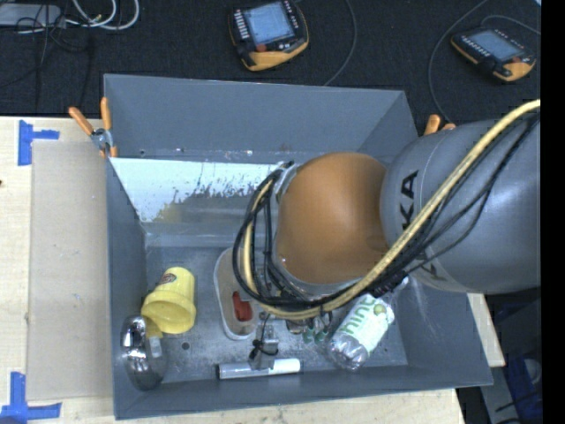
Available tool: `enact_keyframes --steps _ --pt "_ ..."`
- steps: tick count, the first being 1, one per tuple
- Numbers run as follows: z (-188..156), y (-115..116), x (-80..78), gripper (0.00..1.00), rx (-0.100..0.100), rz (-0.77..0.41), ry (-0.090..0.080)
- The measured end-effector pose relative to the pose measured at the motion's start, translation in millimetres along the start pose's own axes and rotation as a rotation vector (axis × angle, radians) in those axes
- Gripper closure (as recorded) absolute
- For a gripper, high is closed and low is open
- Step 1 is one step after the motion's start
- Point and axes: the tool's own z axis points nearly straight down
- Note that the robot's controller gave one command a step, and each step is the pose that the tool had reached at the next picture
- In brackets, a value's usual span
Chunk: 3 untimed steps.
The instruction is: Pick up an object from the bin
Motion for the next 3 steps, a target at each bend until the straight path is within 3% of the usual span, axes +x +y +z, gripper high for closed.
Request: enact_keyframes --steps 1,2,3 --pt "-4.3 -1.4 -1.6 1.0 -0.001 0.007 -0.007" --pt "19.6 -11.4 -47.0 1.0 0.0 -0.183 -0.006" --pt "19.2 -11.7 -46.9 0.0 -0.001 -0.18 -0.006"
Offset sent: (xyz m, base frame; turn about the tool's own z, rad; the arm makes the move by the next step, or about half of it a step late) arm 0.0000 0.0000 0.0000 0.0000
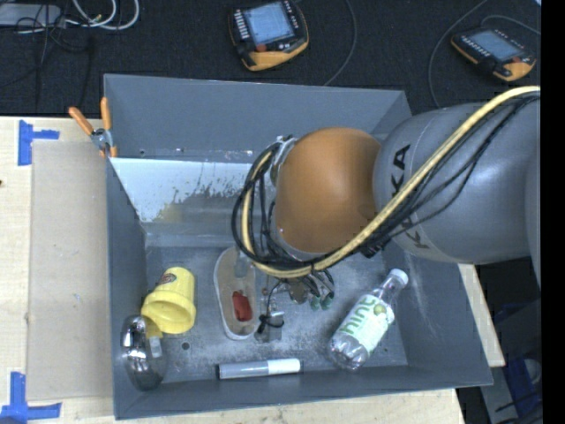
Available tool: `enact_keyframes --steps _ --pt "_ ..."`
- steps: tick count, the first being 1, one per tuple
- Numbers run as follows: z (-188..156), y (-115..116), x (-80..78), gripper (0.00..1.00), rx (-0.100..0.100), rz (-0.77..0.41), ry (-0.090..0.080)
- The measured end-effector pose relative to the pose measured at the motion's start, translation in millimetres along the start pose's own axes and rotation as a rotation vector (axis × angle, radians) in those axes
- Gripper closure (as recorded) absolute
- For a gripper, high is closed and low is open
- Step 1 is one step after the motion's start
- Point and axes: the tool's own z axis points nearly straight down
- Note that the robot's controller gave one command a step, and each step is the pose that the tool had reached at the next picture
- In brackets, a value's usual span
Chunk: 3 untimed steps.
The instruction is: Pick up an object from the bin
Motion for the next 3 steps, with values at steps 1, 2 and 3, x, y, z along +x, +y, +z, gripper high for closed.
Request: enact_keyframes --steps 1,2,3 --pt "0.0 0.0 0.0 0.0 0.0 0.001 0.0" --pt "0.0 0.0 0.0 0.0 0.0 0.001 0.0" --pt "0.0 0.1 0.0 0.0 0.0 0.002 0.0"
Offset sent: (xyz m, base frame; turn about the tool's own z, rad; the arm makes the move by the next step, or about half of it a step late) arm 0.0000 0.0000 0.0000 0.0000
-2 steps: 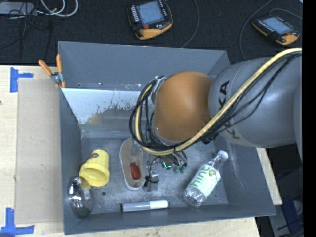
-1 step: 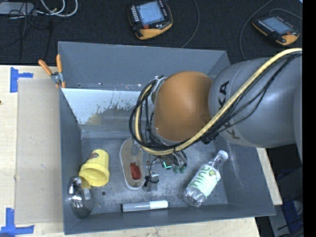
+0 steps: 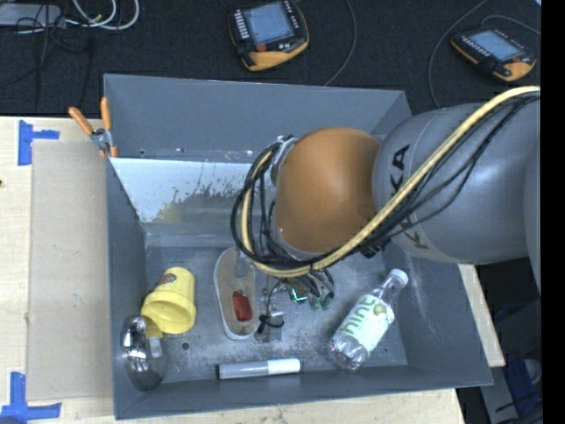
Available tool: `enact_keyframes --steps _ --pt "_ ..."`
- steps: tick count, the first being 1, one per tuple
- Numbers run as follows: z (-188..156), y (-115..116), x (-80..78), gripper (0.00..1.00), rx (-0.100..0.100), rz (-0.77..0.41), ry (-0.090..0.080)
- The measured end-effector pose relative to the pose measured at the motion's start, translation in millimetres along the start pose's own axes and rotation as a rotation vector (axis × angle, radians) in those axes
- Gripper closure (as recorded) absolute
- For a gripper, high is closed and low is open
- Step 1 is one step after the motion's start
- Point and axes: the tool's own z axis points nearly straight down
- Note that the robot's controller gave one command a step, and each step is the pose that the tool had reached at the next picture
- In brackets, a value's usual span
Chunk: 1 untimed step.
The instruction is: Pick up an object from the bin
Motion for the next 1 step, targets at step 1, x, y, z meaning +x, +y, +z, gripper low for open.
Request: enact_keyframes --steps 1 --pt "0.0 0.0 0.0 0.0 0.0 0.001 0.0"
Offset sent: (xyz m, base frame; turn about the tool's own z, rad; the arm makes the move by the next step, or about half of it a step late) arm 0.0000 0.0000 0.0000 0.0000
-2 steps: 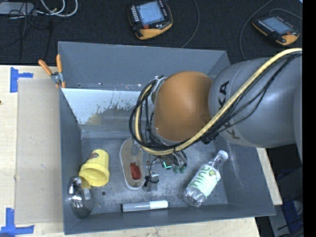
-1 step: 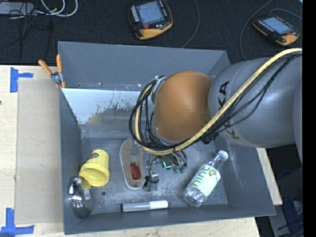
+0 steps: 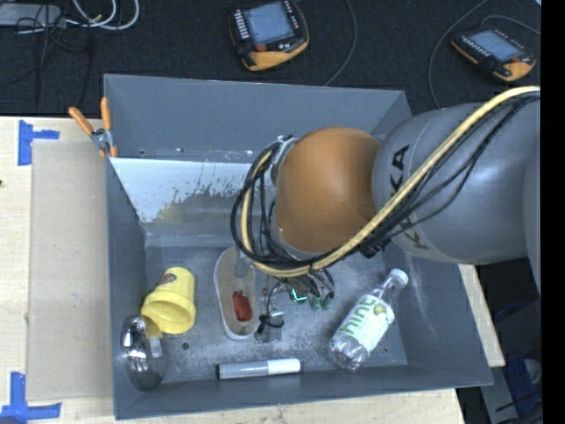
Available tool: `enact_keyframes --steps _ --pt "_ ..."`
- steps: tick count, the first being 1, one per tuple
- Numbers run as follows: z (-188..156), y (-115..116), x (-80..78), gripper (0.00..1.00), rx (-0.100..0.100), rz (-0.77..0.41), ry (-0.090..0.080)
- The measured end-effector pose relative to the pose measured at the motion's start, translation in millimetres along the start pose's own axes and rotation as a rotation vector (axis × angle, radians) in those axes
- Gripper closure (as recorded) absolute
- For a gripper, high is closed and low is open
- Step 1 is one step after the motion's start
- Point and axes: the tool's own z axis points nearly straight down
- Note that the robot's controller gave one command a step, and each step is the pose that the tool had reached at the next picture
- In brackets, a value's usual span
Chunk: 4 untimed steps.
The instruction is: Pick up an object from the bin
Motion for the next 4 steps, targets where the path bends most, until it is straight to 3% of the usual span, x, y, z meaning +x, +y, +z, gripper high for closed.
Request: enact_keyframes --steps 1,2,3,4 --pt "0.0 0.0 0.0 0.0 0.0 0.0 0.0" --pt "-69.2 -5.7 23.6 0.0 0.0 -0.424 -0.003" --pt "23.4 -31.4 -0.8 0.0 -0.002 -0.506 0.005" --pt "97.7 -67.9 2.0 0.0 -0.005 -0.801 0.006"
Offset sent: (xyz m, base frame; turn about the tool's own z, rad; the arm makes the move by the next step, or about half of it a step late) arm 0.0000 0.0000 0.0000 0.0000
